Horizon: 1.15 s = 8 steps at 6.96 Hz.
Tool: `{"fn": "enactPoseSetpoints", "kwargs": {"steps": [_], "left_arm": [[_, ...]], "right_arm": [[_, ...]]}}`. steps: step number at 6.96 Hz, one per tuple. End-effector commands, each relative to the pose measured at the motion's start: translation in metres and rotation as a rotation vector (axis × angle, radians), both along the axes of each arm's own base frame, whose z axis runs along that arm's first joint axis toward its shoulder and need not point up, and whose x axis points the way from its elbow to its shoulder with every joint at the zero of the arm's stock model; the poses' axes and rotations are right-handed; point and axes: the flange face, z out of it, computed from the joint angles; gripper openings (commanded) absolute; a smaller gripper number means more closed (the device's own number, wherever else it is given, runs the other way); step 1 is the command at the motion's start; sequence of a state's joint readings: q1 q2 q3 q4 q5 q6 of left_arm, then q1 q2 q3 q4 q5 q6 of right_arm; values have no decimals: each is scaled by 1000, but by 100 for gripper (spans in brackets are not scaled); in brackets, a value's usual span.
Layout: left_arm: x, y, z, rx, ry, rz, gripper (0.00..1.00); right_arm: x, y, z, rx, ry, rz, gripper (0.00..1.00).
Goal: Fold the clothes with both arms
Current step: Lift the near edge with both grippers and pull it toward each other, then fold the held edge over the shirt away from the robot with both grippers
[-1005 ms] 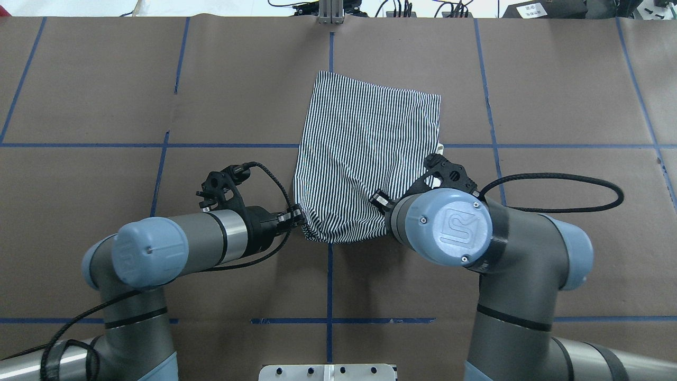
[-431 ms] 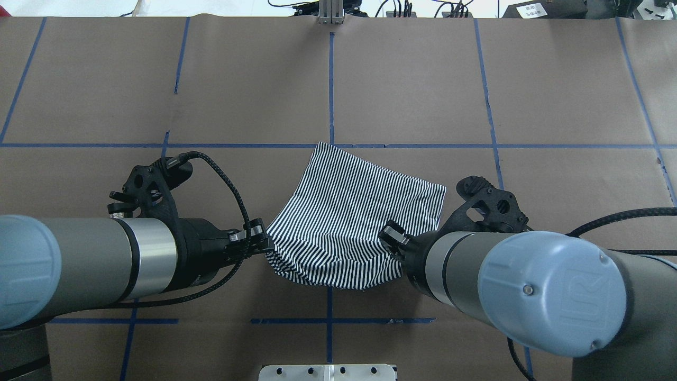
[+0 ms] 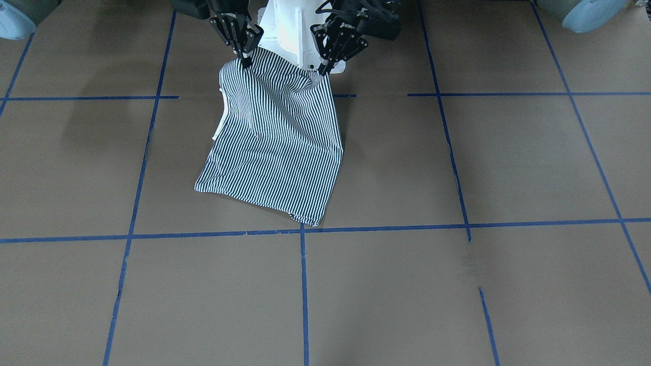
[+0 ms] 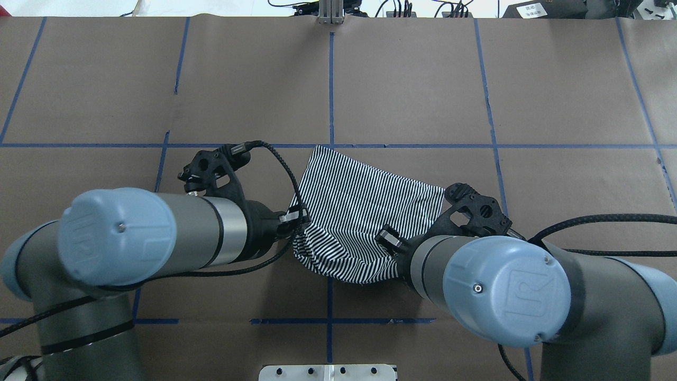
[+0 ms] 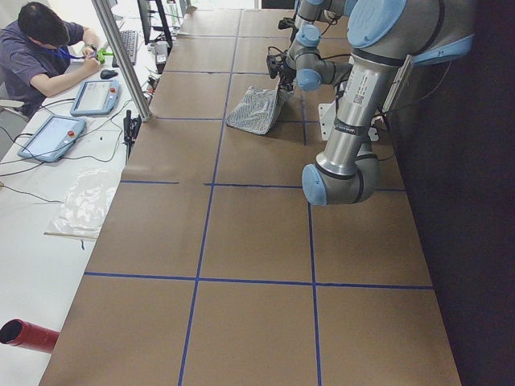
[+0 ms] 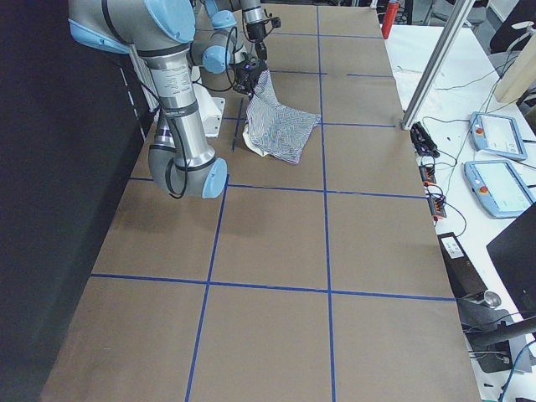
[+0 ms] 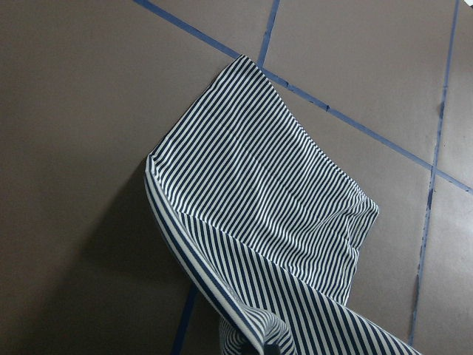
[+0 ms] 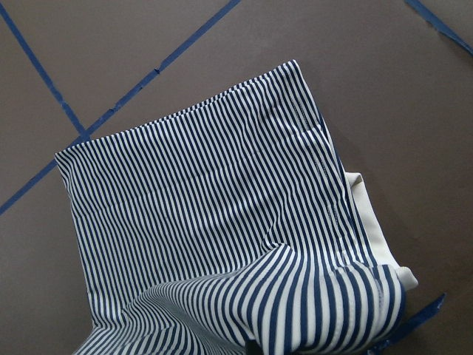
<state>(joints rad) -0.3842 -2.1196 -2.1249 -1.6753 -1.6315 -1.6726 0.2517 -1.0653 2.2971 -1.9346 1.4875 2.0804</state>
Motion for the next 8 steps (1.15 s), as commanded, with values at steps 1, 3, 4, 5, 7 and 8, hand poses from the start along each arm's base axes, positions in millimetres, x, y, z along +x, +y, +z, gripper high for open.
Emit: {"fn": "enactPoseSetpoints", "kwargs": {"steps": [1, 3, 4, 5, 7, 8], "left_arm": [[24, -60, -4, 30, -70, -53, 0], [44, -103, -4, 39, -111, -89, 0], [67, -118, 4, 41, -111, -94, 0], [85, -130, 18, 44, -106, -97, 0], [110, -145, 33, 35, -127, -97, 0], [123, -152, 42, 31, -133, -98, 0]], "right_arm": [[-31, -15, 25, 4, 88, 31, 0], [-53, -41, 47, -3, 124, 63, 0], [-69, -64, 63, 1, 119, 90, 0], [-78, -83, 78, 15, 131, 97, 0], [-79, -127, 101, 40, 167, 123, 0], [-88, -145, 119, 40, 170, 139, 0]]}}
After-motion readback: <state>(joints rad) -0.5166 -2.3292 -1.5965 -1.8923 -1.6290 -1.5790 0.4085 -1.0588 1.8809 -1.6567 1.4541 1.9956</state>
